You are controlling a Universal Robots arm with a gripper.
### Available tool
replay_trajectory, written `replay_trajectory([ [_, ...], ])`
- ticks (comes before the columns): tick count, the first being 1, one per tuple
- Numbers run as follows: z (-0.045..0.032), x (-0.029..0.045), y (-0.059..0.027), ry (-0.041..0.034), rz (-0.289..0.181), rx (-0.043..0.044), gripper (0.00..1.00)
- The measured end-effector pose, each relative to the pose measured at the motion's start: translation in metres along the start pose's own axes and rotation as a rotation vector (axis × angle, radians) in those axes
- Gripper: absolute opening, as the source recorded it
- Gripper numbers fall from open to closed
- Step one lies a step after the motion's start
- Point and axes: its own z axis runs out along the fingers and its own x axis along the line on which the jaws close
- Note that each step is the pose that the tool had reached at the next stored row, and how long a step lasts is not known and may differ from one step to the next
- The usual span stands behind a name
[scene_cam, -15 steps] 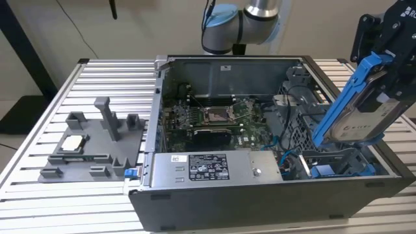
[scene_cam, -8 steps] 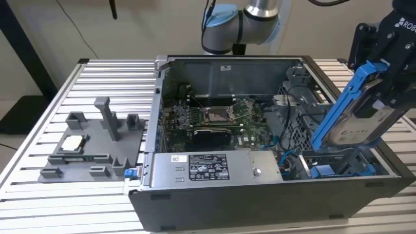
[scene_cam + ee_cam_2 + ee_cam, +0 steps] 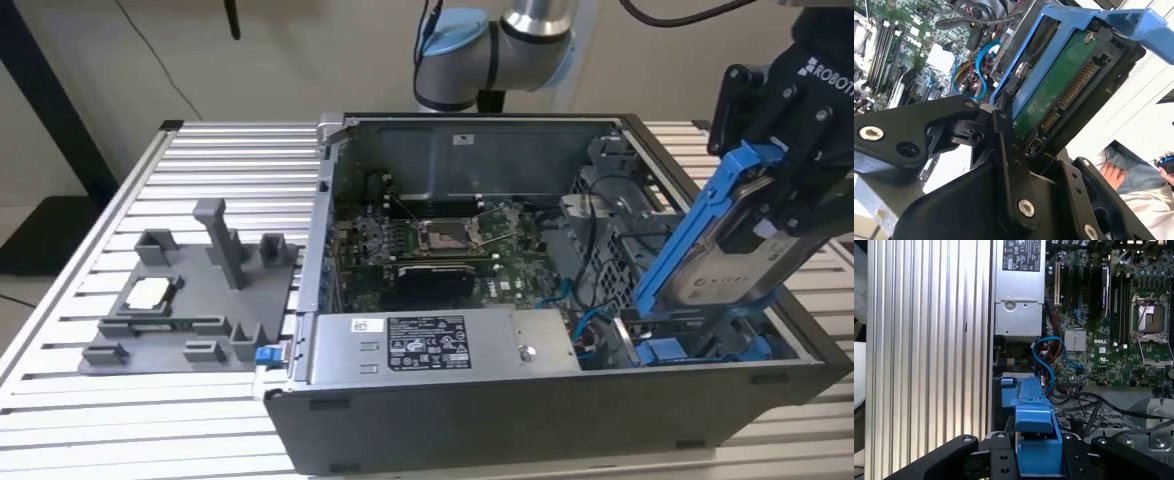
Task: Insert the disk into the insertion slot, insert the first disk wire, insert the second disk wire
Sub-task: 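Insert the disk into the insertion slot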
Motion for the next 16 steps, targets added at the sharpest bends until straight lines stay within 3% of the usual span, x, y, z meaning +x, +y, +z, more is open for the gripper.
replay_trajectory([
  [16,0.0187,0.0001,-0.0028,-0.0003,0.003,0.001,0.33],
])
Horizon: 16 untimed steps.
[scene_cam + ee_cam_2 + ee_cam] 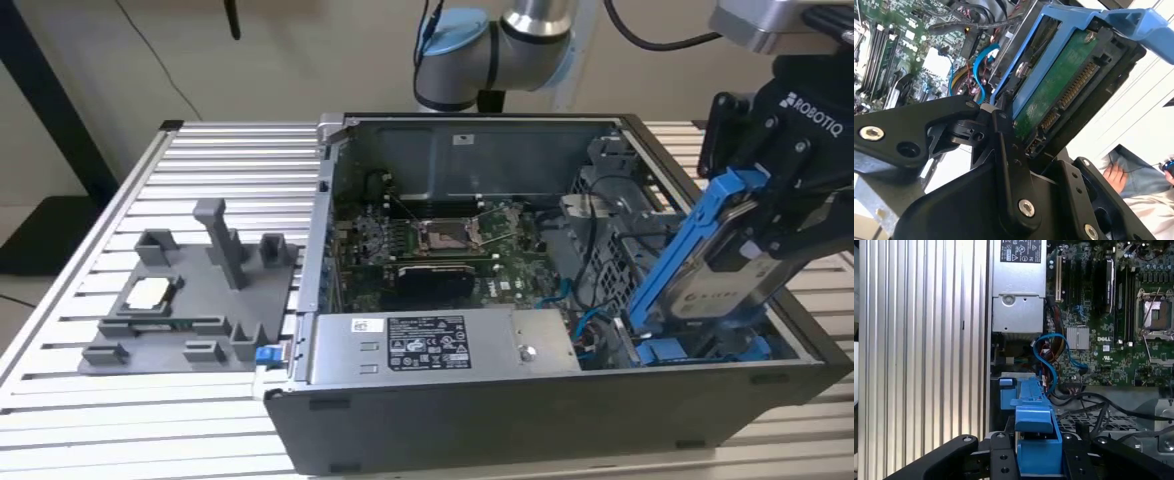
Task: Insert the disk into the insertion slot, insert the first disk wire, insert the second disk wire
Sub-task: 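Insert the disk into the insertion slot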
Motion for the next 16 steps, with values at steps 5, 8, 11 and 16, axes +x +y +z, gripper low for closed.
replay_trajectory([
  [5,0.0043,0.0,-0.0015,-0.0003,0.0,0.0001,0.33],
  [8,0.0065,-0.0002,-0.0023,-0.0006,0.0,0.0002,0.33],
  [11,0.0084,-0.0006,-0.0029,-0.0011,0.0,0.0006,0.33],
  [16,0.0127,-0.0014,-0.004,-0.0016,0.0,0.0008,0.33],
])
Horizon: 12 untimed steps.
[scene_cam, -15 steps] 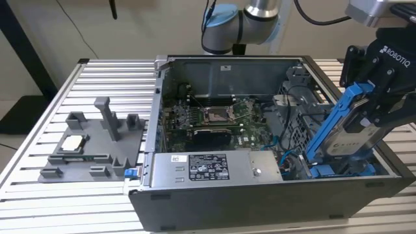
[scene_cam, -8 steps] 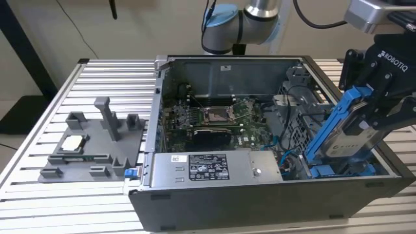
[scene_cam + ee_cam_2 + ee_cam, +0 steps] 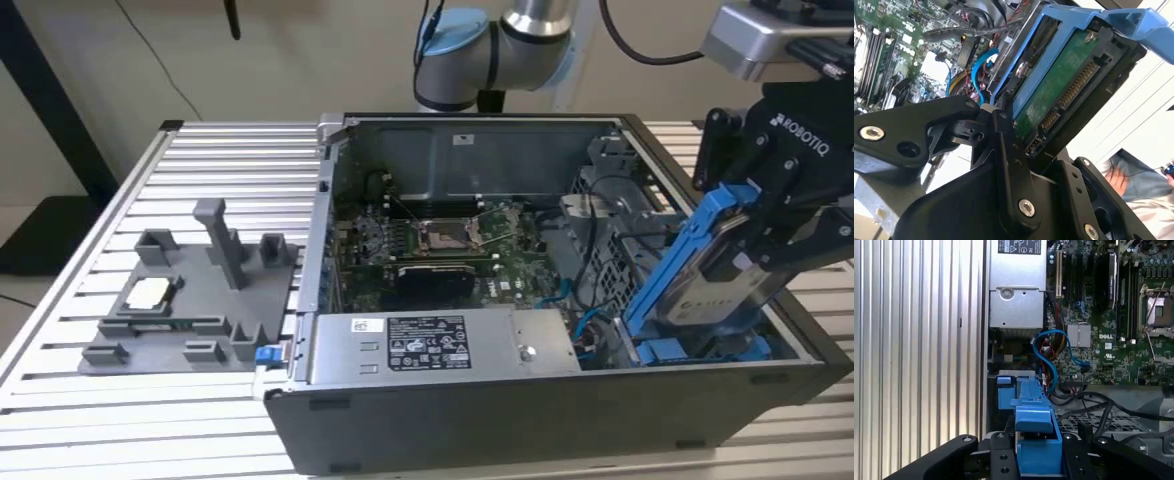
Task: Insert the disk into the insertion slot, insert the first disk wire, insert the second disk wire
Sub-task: 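Insert the disk into the insertion slot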
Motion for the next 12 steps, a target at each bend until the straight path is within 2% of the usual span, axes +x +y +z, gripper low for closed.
replay_trajectory([
  [8,0.0079,-0.0025,-0.0019,-0.001,0.0,0.0,0.33],
  [12,0.0142,-0.0027,-0.0028,-0.0022,0.0,0.0,0.33],
])
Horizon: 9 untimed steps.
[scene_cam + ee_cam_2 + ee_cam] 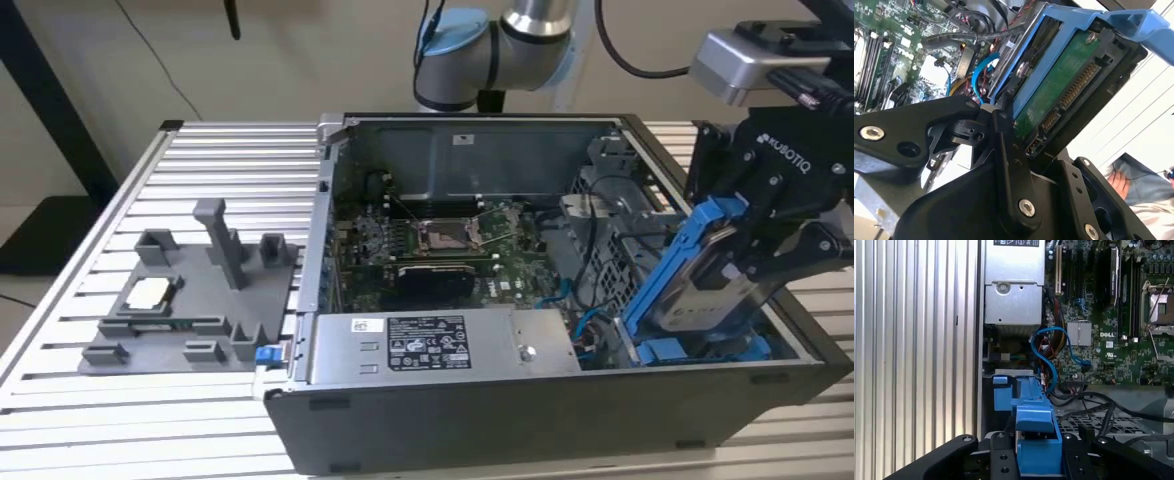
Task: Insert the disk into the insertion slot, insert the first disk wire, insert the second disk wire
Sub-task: 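Insert the disk into the insertion slot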
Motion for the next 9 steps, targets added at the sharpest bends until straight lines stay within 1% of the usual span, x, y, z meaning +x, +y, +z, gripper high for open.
replay_trajectory([
  [3,0.0044,0.0,-0.0005,-0.002,0.0,0.0,0.33],
  [9,0.0049,0.0,-0.0007,-0.0022,-0.001,0.0,0.33],
])
